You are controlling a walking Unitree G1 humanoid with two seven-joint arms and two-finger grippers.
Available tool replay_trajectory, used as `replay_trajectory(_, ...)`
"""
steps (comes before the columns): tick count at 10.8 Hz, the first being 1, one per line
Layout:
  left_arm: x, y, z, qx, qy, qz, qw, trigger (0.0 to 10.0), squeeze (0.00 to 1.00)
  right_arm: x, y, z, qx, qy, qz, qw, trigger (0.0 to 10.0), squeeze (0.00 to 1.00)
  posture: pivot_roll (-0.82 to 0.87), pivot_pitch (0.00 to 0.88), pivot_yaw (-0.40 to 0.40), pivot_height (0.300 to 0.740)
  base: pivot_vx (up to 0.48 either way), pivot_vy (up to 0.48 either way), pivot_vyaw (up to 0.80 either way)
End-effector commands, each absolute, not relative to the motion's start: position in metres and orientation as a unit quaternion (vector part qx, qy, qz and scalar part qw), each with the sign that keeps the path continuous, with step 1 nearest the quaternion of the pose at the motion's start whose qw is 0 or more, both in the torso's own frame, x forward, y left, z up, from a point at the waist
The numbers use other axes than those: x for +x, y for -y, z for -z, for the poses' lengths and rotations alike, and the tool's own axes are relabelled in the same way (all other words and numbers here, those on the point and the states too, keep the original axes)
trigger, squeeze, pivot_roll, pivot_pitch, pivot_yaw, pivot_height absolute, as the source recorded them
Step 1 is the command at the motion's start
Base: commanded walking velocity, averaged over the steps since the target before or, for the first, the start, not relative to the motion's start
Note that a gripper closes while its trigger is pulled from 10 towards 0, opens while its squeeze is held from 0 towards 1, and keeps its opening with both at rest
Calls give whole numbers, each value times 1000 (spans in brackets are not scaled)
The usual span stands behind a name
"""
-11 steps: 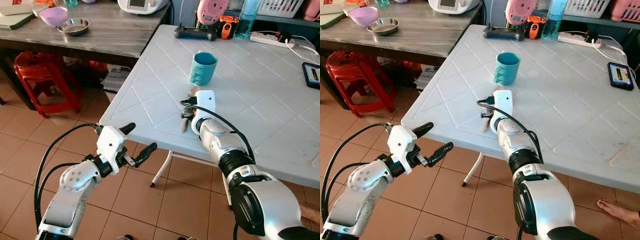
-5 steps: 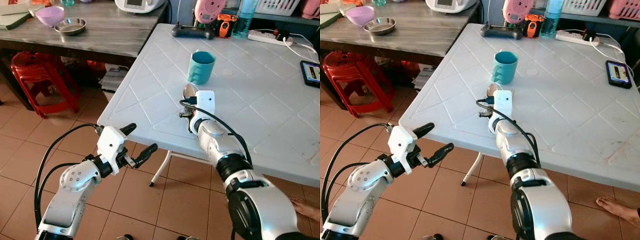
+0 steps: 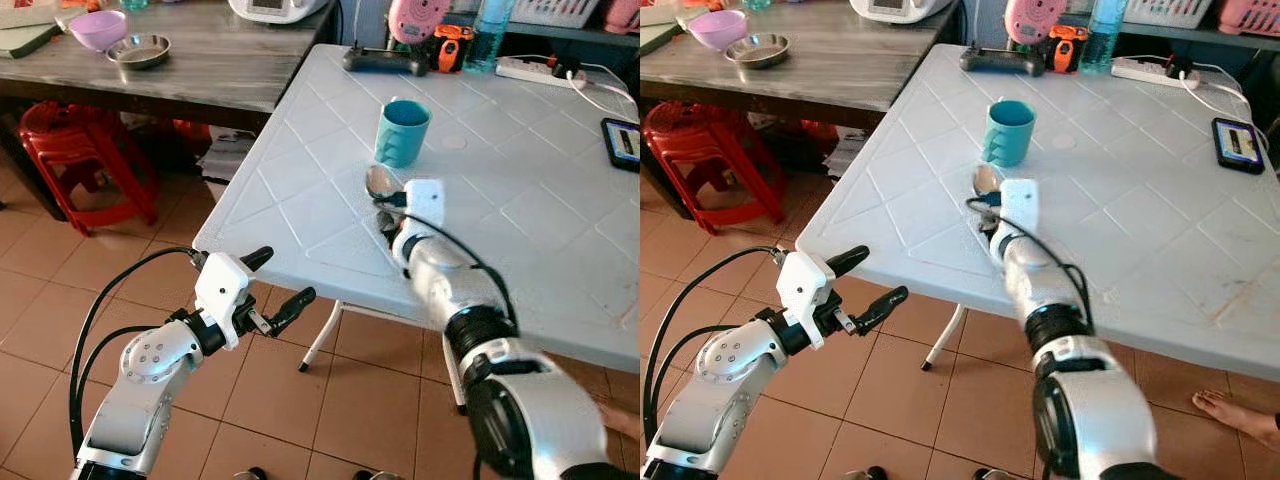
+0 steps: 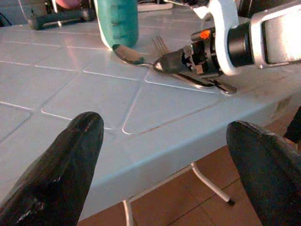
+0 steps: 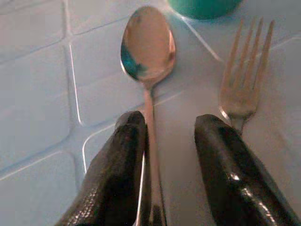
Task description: Setting the table
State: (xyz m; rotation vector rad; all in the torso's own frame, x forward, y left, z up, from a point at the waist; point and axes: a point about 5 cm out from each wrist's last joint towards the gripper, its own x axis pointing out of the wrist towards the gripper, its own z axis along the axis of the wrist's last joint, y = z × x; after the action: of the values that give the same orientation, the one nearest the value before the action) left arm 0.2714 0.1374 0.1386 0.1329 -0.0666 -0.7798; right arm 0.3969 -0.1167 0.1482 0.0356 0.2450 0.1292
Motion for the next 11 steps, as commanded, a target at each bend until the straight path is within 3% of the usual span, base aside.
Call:
replay_trajectory(1,270,-135,-138,68,29,384,920,10000,0,399,113,-151,8,-130,-78,988,10000,1000,21,168,10,740,0,0,0)
replay_trajectory(8,269,-135,-139,68,29,385,920,10000,0,402,115,-153,-15,-138,-107,984,10000,1000,27,174,13,740,0,0,0)
replay_trajectory(9,269,-134,-139,66,31,388,919,10000,0,401,118,-150,-23,-140,-111,984,10000,733,26,173,14,740,0,0,0)
replay_trajectory(10,266,-131,-141,61,33,402,913,10000,0,399,120,-143,-32,-145,-113,982,10000,0,25,175,15,740,0,0,0)
replay_trajectory(11,265,-131,-141,63,31,405,911,10000,0,398,120,-142,-28,-146,-114,982,8627,0,25,175,15,740,0,0,0)
